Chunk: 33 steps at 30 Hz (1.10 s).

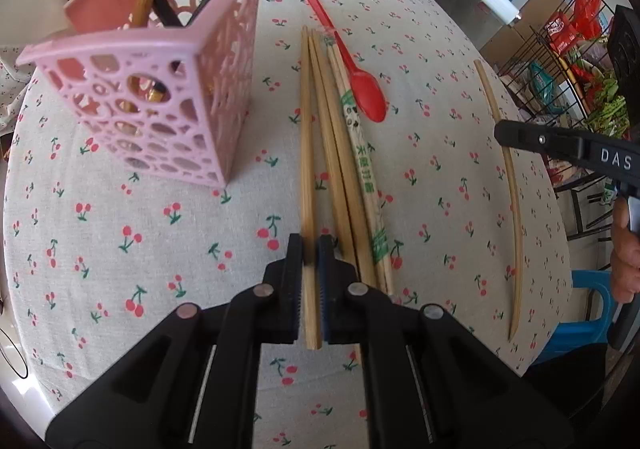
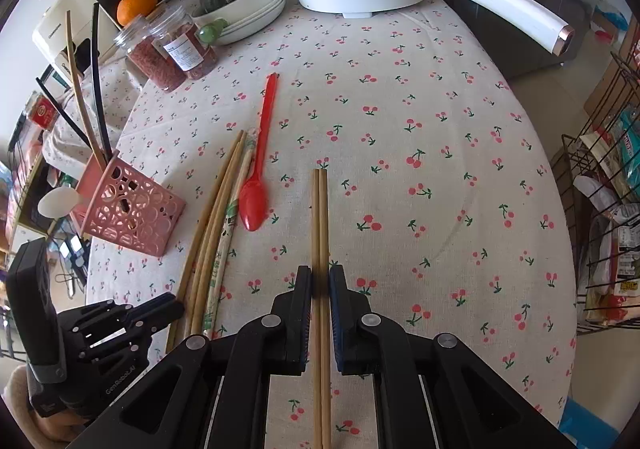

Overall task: Organize utensils
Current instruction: 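Grasp a loose wooden chopstick with the right gripper while the left gripper grasps another, then lift both wooden chopsticks and lower them into the pink basket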

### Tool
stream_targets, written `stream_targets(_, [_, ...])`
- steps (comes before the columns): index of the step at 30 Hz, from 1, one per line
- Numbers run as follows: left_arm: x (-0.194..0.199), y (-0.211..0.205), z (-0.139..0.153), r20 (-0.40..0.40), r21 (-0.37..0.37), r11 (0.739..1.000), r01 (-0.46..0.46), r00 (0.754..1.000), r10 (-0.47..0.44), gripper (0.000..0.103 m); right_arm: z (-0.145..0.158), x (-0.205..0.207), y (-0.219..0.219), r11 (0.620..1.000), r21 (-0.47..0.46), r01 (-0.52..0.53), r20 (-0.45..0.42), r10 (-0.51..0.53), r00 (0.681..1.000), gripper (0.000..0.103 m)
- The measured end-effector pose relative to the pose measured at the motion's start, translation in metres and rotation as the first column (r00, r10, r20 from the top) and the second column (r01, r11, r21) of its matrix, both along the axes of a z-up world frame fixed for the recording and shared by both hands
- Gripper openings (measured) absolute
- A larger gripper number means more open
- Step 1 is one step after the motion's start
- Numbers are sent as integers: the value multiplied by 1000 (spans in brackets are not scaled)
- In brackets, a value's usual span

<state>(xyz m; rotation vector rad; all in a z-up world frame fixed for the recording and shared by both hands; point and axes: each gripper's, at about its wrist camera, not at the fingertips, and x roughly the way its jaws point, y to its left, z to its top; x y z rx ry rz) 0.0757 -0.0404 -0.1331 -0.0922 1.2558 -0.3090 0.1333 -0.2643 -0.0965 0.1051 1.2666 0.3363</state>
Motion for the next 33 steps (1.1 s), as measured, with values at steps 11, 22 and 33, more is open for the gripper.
stream_targets(11, [-55,40,1,-173,67,970,234,960,-219,8,13,-15,3,999,29,-14,11,14,1000,9])
stream_targets(22, [-7,4,17,27,103,976,192,980,-196,26,17,-22,6,999,42,-6,10,6,1000,9])
stream_targets(33, [15,-28,-3,24,206,964,170,984,-179,7,22,-29,-2,998,57,11,18,-13,1000,9])
